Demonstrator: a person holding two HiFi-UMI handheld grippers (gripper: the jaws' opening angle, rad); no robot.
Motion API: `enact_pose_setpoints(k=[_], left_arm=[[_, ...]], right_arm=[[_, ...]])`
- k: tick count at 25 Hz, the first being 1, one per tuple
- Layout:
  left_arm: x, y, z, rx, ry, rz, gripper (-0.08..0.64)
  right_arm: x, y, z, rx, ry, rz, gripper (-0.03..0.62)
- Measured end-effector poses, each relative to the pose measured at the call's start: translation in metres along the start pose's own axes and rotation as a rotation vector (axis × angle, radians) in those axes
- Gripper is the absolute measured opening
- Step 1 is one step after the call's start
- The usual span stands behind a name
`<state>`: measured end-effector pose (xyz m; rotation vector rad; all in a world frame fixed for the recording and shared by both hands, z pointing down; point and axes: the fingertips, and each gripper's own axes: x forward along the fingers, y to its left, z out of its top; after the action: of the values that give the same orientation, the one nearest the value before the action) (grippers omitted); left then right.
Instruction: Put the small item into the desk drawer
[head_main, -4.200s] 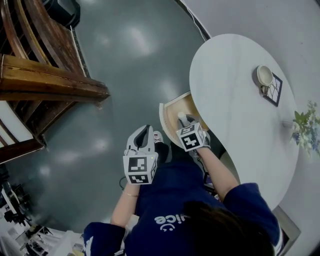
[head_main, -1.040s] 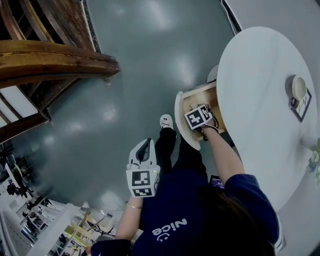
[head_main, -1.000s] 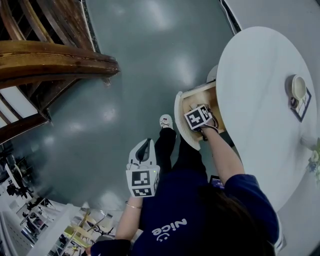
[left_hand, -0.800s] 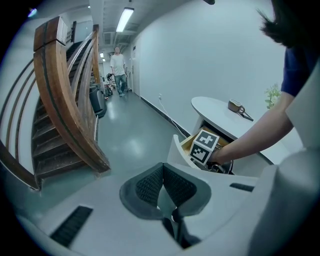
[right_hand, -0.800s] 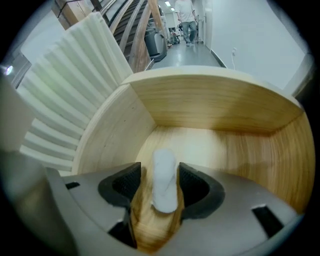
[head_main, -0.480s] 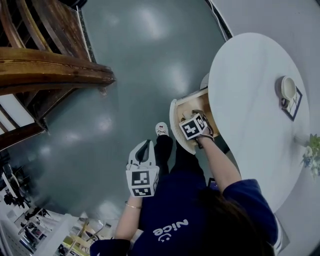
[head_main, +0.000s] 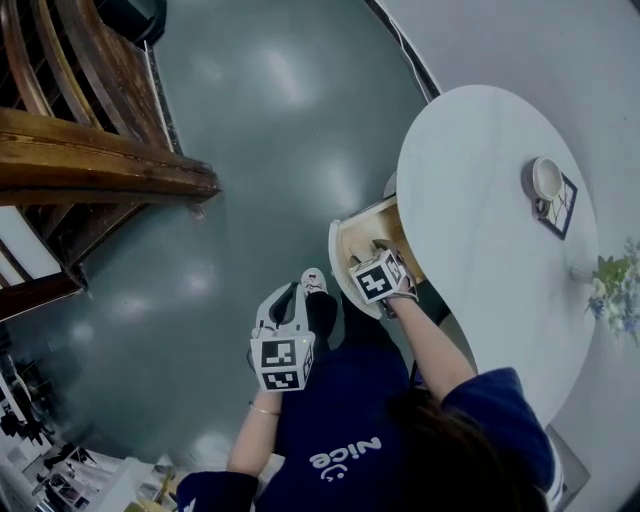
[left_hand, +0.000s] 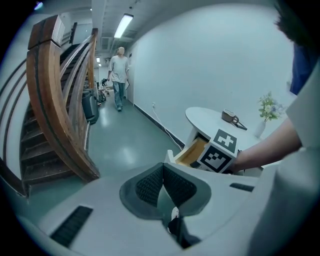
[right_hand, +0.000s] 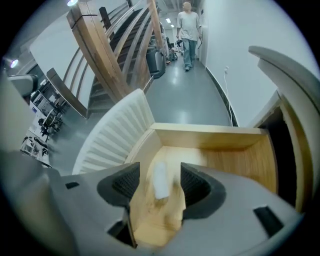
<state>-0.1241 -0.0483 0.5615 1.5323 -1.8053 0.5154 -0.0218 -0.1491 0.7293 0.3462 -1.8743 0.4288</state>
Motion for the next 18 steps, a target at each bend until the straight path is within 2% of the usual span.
enact_pose_setpoints(k=[9,18], left_arm=[[0.002,-0.003,0.022,0.018,-0.062,-0.065,0.003],[-0.003,-0.013,0.048,0.049,-0.143,-0.138,0.003]], right_arm=[[-0.043,0.01,0.019,0.029,-0.056,-0.012,0.261],[-0.098,0.018,0.042,0.098,-0.199,-0.068,0.259]])
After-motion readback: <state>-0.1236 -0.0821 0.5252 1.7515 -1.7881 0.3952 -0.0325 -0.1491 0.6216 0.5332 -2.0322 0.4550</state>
